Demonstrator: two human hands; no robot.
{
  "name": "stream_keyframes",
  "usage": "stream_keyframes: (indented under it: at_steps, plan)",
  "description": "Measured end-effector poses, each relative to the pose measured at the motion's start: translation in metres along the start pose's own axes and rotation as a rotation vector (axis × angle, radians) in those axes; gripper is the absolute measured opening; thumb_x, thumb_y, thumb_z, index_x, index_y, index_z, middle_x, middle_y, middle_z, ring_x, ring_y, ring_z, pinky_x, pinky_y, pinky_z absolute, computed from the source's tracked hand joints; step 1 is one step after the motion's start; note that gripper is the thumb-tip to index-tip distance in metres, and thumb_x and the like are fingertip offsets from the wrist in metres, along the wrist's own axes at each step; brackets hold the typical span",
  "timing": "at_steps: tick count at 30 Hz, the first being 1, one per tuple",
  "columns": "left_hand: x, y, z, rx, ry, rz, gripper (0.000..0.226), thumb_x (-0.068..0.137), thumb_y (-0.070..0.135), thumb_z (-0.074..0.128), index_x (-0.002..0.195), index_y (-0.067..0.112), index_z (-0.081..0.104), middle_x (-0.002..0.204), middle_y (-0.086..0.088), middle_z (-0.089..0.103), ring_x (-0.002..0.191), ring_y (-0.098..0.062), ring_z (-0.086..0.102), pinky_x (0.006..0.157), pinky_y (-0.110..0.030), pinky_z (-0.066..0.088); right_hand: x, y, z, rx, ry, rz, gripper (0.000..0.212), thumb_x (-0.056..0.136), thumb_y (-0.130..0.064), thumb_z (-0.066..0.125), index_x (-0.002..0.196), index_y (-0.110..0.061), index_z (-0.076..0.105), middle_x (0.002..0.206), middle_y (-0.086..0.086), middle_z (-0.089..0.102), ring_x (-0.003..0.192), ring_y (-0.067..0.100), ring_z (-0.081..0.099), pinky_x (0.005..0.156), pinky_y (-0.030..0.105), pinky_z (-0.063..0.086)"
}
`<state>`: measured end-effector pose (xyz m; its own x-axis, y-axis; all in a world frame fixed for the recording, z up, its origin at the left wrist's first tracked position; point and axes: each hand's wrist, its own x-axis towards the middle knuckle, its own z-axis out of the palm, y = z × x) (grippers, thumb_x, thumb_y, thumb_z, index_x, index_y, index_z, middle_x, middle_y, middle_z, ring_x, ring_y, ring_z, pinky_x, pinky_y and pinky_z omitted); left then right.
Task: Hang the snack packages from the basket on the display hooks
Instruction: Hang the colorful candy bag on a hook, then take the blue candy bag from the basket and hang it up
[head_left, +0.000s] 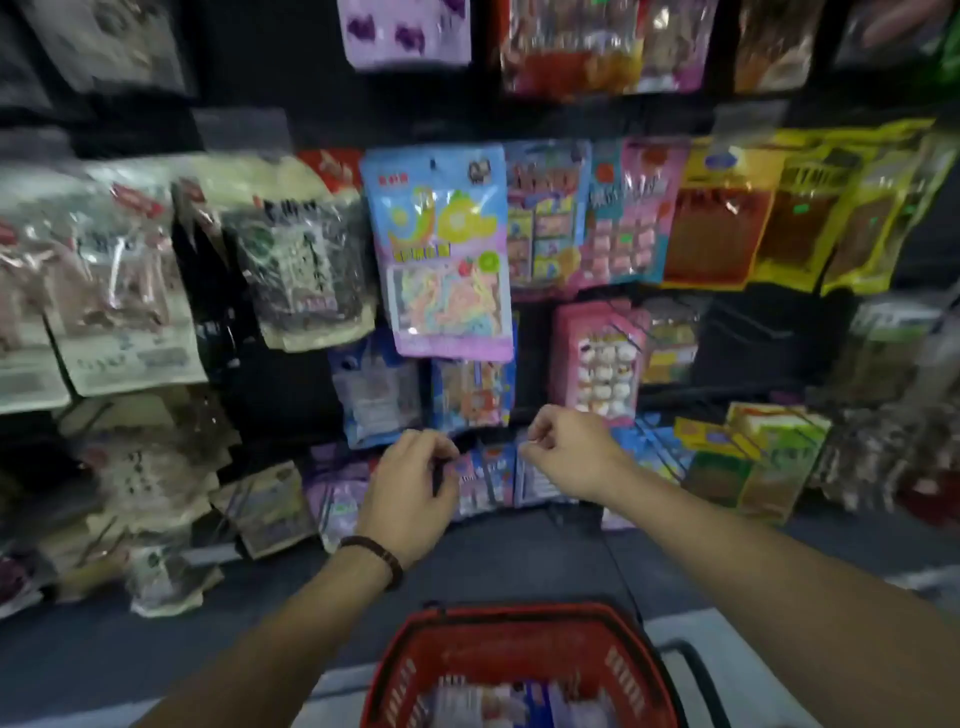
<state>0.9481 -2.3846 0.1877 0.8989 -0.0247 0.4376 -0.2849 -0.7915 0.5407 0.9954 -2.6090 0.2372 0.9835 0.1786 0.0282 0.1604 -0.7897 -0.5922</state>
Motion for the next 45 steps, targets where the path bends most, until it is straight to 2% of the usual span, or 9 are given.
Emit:
stream_keyframes:
  at_steps: [12, 15, 18, 23, 26, 34, 38, 42, 45]
  plan:
    - [-0.131, -0.095, 0.157, 0.044, -0.888, -0.334, 0.003, 0.097, 0.03, 0.067, 0.096, 0.032, 0.065, 0.105, 0.003, 0.07, 0.101, -0.021, 0.067, 0.085, -0.029, 0.051, -0.102, 0.172, 0.189, 0.003, -0.48, 0.413, 0.025, 0.097, -0.031, 0.073, 0.077, -0.02, 0.065, 0.091, 0.008, 0.074, 0.097, 0.029, 0.071, 0.084, 0.034, 0.055]
    - [-0.136, -0.112, 0.19, 0.065, -0.97, -0.371, 0.007, 0.101, 0.035, 0.061, 0.097, 0.031, 0.065, 0.107, 0.002, 0.069, 0.099, -0.021, 0.065, 0.081, -0.028, 0.048, -0.113, 0.203, 0.225, -0.017, -0.535, 0.476, 0.023, 0.1, -0.028, 0.067, 0.078, -0.024, 0.066, 0.101, 0.012, 0.075, 0.106, 0.029, 0.07, 0.079, 0.03, 0.048]
    - [-0.147, -0.127, 0.218, 0.044, -0.946, -0.431, 0.01, 0.103, 0.028, 0.059, 0.105, 0.028, 0.069, 0.119, -0.001, 0.074, 0.107, -0.021, 0.069, 0.092, -0.034, 0.055, -0.111, 0.234, 0.266, 0.022, -0.584, 0.599, 0.021, 0.103, -0.027, 0.064, 0.107, -0.011, 0.078, 0.115, 0.014, 0.076, 0.114, 0.029, 0.07, 0.083, 0.026, 0.048]
    - [-0.135, -0.14, 0.237, 0.181, -1.262, -0.429, 0.027, 0.106, 0.037, 0.052, 0.125, 0.024, 0.066, 0.134, -0.004, 0.066, 0.114, -0.025, 0.064, 0.097, -0.038, 0.053, -0.095, 0.27, 0.321, 0.009, -0.647, 0.677, 0.039, 0.11, -0.031, 0.053, 0.129, -0.001, 0.069, 0.131, 0.017, 0.071, 0.132, 0.031, 0.061, 0.099, 0.031, 0.045]
    - [-0.121, -0.143, 0.236, 0.207, -1.253, -0.448, 0.032, 0.107, 0.036, 0.049, 0.134, 0.021, 0.061, 0.136, -0.006, 0.062, 0.116, -0.027, 0.062, 0.097, -0.037, 0.052, -0.084, 0.278, 0.346, -0.029, -0.64, 0.741, 0.036, 0.103, -0.033, 0.061, 0.119, -0.004, 0.073, 0.118, 0.018, 0.074, 0.112, 0.031, 0.071, 0.075, 0.028, 0.047]
    - [-0.113, -0.141, 0.242, 0.145, -1.166, -0.46, 0.029, 0.104, 0.045, 0.052, 0.126, 0.032, 0.065, 0.129, 0.001, 0.065, 0.1, -0.016, 0.058, 0.084, -0.032, 0.05, -0.076, 0.28, 0.384, 0.112, -0.569, 0.908, 0.03, 0.095, -0.045, 0.068, 0.105, -0.016, 0.07, 0.09, 0.0, 0.068, 0.066, 0.01, 0.054, 0.054, 0.023, 0.041]
    - [-0.114, -0.142, 0.248, 0.09, -1.075, -0.507, 0.027, 0.098, 0.044, 0.061, 0.123, 0.036, 0.066, 0.124, 0.005, 0.067, 0.097, -0.014, 0.06, 0.079, -0.03, 0.05, -0.061, 0.26, 0.372, 0.383, -0.52, 1.062, 0.018, 0.095, -0.022, 0.077, 0.098, -0.01, 0.064, 0.1, 0.011, 0.071, 0.087, 0.024, 0.07, 0.068, 0.036, 0.06]
    - [-0.118, -0.14, 0.246, 0.101, -1.097, -0.441, 0.035, 0.091, 0.046, 0.069, 0.123, 0.037, 0.062, 0.117, 0.006, 0.067, 0.088, -0.007, 0.058, 0.068, -0.023, 0.045, -0.041, 0.24, 0.34, 0.313, -0.77, 0.848, 0.025, 0.101, -0.021, 0.066, 0.122, -0.009, 0.07, 0.121, 0.013, 0.072, 0.11, 0.028, 0.07, 0.102, 0.044, 0.058]
    - [-0.128, -0.136, 0.236, 0.041, -1.097, -0.413, 0.074, 0.083, 0.051, 0.078, 0.145, 0.054, 0.039, 0.143, 0.006, 0.058, 0.118, -0.015, 0.059, 0.093, -0.032, 0.053, -0.029, 0.222, 0.304, 0.415, -0.72, 0.807, 0.016, 0.102, -0.015, 0.058, 0.107, -0.009, 0.072, 0.114, 0.012, 0.074, 0.101, 0.026, 0.069, 0.097, 0.039, 0.052]
